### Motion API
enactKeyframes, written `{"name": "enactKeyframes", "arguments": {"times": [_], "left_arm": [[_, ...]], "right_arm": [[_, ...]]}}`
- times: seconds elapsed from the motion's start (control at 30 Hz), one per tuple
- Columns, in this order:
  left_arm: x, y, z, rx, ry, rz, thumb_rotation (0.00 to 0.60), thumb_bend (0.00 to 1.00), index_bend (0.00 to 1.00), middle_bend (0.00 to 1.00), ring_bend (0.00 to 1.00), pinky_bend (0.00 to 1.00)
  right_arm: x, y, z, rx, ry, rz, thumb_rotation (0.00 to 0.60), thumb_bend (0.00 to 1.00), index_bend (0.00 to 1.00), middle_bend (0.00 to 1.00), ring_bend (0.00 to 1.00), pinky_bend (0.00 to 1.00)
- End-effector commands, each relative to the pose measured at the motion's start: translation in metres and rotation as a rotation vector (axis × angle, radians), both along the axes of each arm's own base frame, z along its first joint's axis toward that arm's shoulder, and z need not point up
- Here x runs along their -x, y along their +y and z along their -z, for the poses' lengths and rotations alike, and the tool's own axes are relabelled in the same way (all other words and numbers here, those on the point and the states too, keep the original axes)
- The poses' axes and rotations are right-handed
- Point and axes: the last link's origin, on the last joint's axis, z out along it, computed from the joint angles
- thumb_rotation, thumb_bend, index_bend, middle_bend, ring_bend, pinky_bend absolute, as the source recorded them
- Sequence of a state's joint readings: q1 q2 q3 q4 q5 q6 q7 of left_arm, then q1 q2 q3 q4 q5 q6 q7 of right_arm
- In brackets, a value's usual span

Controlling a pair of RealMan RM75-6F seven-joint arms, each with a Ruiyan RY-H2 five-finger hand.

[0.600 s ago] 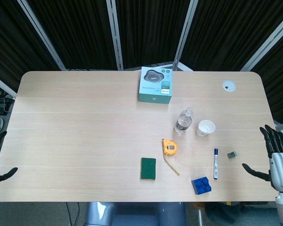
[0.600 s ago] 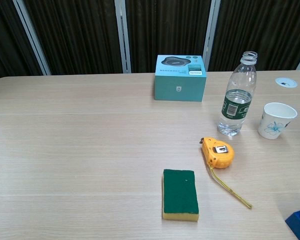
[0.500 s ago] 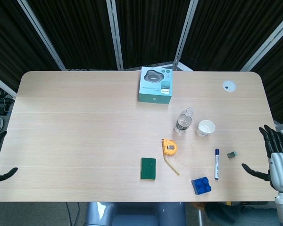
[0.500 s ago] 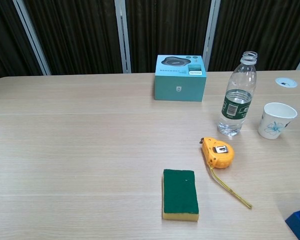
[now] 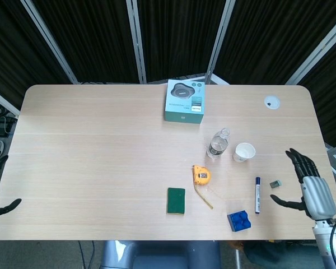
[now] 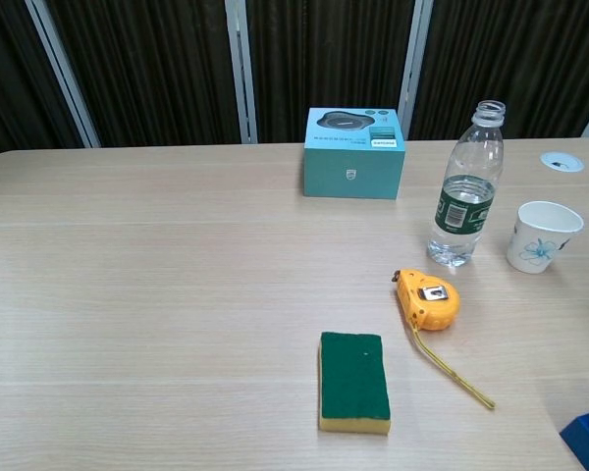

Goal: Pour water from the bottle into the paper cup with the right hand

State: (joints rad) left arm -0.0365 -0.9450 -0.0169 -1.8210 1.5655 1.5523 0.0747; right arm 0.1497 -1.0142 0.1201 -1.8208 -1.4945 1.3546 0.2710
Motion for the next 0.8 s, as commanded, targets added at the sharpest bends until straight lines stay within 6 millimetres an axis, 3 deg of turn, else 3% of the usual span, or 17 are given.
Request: {"name": "enactKeyframes", "arguments": {"times": [0.03,0.17,0.37,0.5,0.8], "left_arm": [[-0.001,0.006,0.006,0.014,0.004,-0.003,0.600,0.00,0.00,0.00,0.00,0.00],[0.001,0.010,0.012,0.024,0.026,-0.019,0.600,0.00,0.00,0.00,0.00,0.00],[0.005,0.015,0.015,0.014,0.048,-0.051,0.600,0.00,0.00,0.00,0.00,0.00],[0.008,0.020,0.019,0.015,0.062,-0.074,0.600,0.00,0.00,0.00,0.00,0.00],[0.011,0.024,0.022,0.023,0.074,-0.097,0.600,0.00,0.00,0.00,0.00,0.00]], "right_arm": [[0.000,-0.055,0.022,-0.144,-0.142,-0.029,0.600,0.00,0.00,0.00,0.00,0.00],[-0.003,-0.099,0.035,-0.198,-0.231,-0.014,0.600,0.00,0.00,0.00,0.00,0.00],[-0.005,-0.138,0.050,-0.217,-0.326,0.011,0.600,0.00,0.00,0.00,0.00,0.00],[-0.005,-0.156,0.061,-0.232,-0.412,0.046,0.600,0.00,0.00,0.00,0.00,0.00],[-0.011,-0.175,0.095,-0.301,-0.460,0.073,0.600,0.00,0.00,0.00,0.00,0.00]]}}
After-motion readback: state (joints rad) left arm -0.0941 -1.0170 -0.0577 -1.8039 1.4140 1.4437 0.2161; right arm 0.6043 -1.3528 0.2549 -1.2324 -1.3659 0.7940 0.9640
